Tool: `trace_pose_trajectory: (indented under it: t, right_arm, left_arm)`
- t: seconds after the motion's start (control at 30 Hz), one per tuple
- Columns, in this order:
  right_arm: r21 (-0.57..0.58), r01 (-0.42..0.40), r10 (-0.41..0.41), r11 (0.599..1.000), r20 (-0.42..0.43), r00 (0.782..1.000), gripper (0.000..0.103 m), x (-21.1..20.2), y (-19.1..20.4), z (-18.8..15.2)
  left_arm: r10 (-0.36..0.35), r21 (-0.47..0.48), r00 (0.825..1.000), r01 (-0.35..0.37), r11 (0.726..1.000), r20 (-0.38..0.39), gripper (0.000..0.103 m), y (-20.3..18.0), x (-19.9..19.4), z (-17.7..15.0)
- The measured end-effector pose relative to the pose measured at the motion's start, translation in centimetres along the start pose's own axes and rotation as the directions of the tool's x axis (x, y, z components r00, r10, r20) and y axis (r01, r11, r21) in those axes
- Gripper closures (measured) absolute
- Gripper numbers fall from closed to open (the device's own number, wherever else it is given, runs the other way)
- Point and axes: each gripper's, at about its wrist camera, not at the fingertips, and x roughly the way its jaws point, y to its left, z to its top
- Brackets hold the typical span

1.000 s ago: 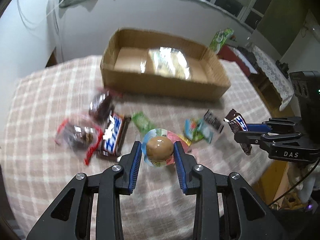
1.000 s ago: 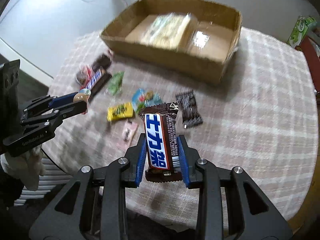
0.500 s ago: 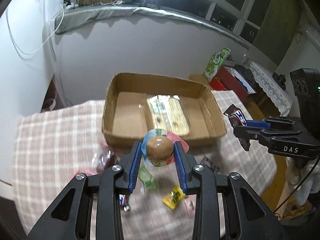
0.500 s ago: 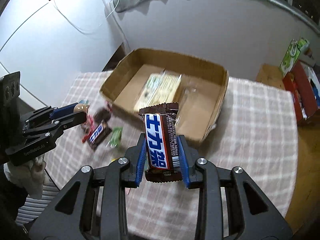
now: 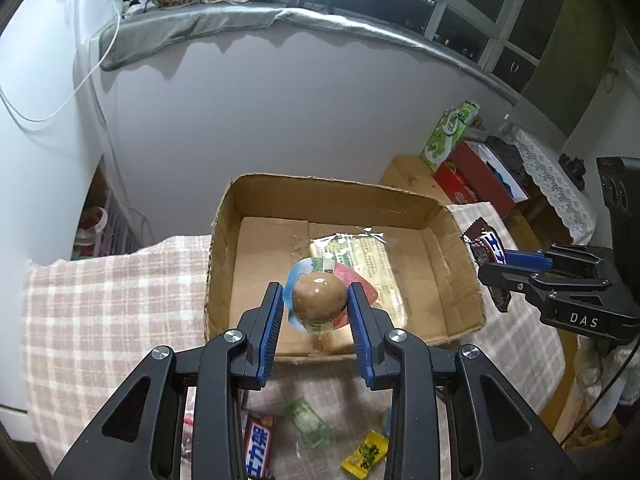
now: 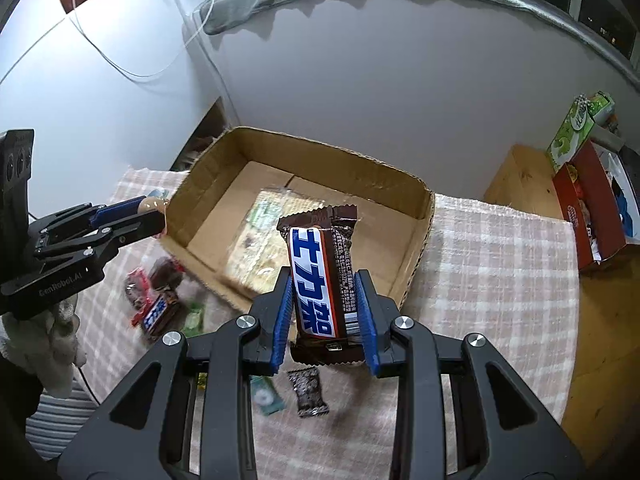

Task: Organize snacks
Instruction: 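Carry the Snickers bar and chocolate ball into the box and release both, then move the right tool to the black candy wrapper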

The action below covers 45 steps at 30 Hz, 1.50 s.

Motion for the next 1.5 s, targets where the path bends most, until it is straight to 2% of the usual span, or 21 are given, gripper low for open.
trace_pose_trajectory:
  t: [0.33, 0.37, 0.4, 0.43, 0.47, 0.5, 0.9, 1.5]
  right_arm:
    - [0.023, 0.020, -0.019, 1.000, -0.044, 0.999, 0.071, 2.3, -0.9, 0.3]
    - [0.028, 0.016, -0.014, 0.999, -0.049, 0.999, 0.067, 2.4, -1.0, 0.3]
    - [0.033, 0.011, -0.010, 0.999, -0.046, 0.999, 0.063, 2.3, -1.1, 0.3]
    - [0.033, 0.013, -0.012, 0.999, -0.039, 0.999, 0.054, 2.3, -1.1, 0.2]
    - [0.029, 0.015, -0.014, 0.999, -0.033, 0.999, 0.046, 2.2, -1.1, 0.2]
    - [0.024, 0.015, -0.015, 1.000, -0.027, 1.000, 0.044, 2.0, -1.1, 0.2]
    - [0.018, 0.002, -0.002, 1.000, -0.006, 1.000, 0.044, 0.5, -0.4, -0.5]
    - [0.075, -0.060, 0.060, 0.995, 0.006, 0.998, 0.044, -2.8, -0.7, -5.1]
  left_arm:
    - [-0.015, -0.010, 0.999, 0.014, 1.000, -0.045, 0.071, -0.4, 1.9, 0.5]
    - [-0.019, -0.013, 0.999, 0.019, 1.000, -0.051, 0.068, -0.4, 1.9, 0.5]
    - [-0.017, -0.014, 0.998, 0.016, 1.000, -0.053, 0.057, -0.4, 2.0, 0.6]
    - [-0.012, -0.015, 0.998, 0.011, 1.000, -0.054, 0.052, -0.4, 2.0, 0.7]
    - [-0.014, -0.016, 0.998, 0.013, 1.000, -0.053, 0.049, -0.3, 2.0, 0.7]
    - [-0.015, -0.016, 0.999, 0.014, 1.000, -0.053, 0.049, -0.3, 1.9, 0.7]
    - [-0.024, -0.032, 0.999, 0.023, 0.999, -0.022, 0.049, 0.2, -0.1, -0.2]
    - [-0.075, -0.042, 0.995, 0.073, 0.996, -0.068, 0.049, -0.1, -2.2, -6.1]
